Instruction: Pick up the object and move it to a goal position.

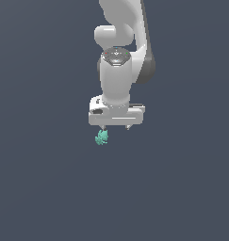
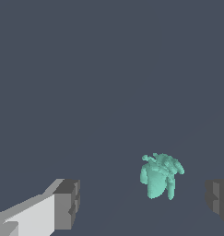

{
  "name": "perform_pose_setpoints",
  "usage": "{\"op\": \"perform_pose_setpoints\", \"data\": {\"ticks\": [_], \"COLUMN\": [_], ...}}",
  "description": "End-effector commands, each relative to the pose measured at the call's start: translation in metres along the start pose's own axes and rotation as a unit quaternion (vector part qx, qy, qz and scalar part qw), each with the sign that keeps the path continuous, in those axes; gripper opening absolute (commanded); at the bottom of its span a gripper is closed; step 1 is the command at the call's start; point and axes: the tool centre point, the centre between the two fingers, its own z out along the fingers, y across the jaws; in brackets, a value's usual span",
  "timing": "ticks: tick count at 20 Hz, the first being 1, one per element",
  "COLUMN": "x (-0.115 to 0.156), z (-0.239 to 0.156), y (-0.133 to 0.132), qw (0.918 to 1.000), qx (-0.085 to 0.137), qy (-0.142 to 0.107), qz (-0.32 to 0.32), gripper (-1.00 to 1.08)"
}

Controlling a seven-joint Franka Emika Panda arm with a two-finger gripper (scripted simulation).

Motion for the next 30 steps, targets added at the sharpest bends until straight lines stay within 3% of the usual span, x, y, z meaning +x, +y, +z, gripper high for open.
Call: {"op": "perform_pose_setpoints", "data": {"ticks": [1, 9, 15, 30], "x": [0.000, -0.002, -0.004, -0.049], "z": [0.000, -0.005, 0.000, 0.088], "y": [0.000, 0.031, 0.033, 0.070], "qw": [1.0000, 0.9997, 0.9997, 0.9992], "qx": [0.000, -0.001, -0.001, -0.002], "qy": [0.000, 0.007, 0.006, -0.021], "qz": [0.000, 0.023, 0.023, 0.034], "gripper": [1.00, 1.00, 1.00, 1.00]}}
